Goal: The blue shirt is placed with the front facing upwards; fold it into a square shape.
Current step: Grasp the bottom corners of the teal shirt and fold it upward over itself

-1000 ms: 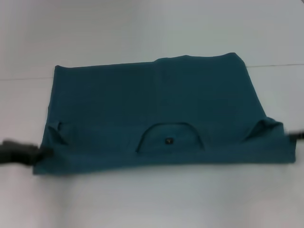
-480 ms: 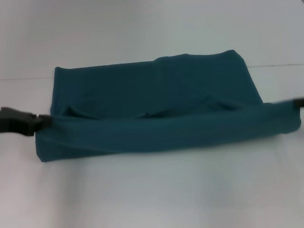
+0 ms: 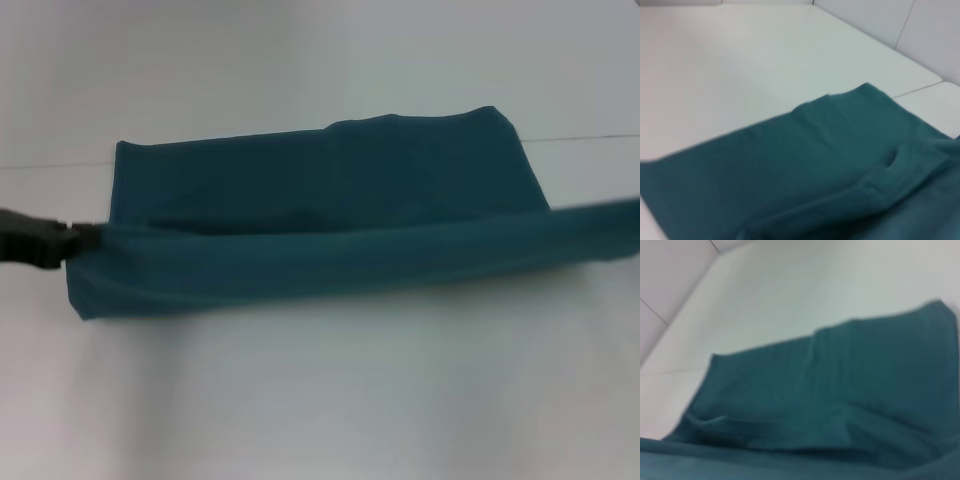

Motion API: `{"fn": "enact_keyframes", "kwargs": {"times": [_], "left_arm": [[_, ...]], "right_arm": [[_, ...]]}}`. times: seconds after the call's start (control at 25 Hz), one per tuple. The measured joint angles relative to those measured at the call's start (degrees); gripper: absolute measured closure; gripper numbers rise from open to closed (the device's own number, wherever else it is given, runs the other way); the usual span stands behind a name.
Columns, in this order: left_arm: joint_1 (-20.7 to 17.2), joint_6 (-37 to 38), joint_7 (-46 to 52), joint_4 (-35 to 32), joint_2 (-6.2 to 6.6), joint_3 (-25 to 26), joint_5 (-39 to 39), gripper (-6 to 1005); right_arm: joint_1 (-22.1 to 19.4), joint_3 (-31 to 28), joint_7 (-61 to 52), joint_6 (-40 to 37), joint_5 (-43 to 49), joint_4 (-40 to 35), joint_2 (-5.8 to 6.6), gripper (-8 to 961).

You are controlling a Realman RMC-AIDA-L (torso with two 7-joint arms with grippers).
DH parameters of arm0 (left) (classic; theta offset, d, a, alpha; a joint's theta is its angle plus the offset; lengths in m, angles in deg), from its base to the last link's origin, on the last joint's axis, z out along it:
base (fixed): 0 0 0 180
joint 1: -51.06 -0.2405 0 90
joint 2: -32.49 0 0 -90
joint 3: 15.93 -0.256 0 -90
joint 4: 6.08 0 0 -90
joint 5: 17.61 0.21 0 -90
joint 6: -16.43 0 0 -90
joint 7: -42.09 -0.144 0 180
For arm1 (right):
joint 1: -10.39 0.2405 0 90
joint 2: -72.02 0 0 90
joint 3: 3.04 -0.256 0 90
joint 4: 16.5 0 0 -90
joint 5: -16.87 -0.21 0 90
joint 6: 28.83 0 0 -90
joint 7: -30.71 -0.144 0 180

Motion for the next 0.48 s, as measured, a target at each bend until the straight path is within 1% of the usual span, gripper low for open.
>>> {"fn": "enact_keyframes", "kwargs": {"times": [0.12,0.24,0.36,0.48], "left_arm": [[1.2,0.7,0.9,-2.0,0.15,0.1,0.0,994],[2.1,1.1,1.3,-3.1,0.27,0.2,0.0,994],[1.8,1.7,1.4,-3.3,0.17,0.2,0.0,994],[0.0,2.2,1.2,-3.4,-0.48,0.2,0.0,994]], "right_arm": [[1.6,-1.1,-0.3,-1.4,-1.1,-1.0,0.37,941],[2.9,-2.1,-0.4,-2.7,-1.4,-2.0,0.39,941],[2.6,-2.0,-0.4,-3.1,-1.4,-1.9,0.11,942],[0.7,-1.6,0.7,-3.2,-1.2,-1.1,-0.50,942]]}}
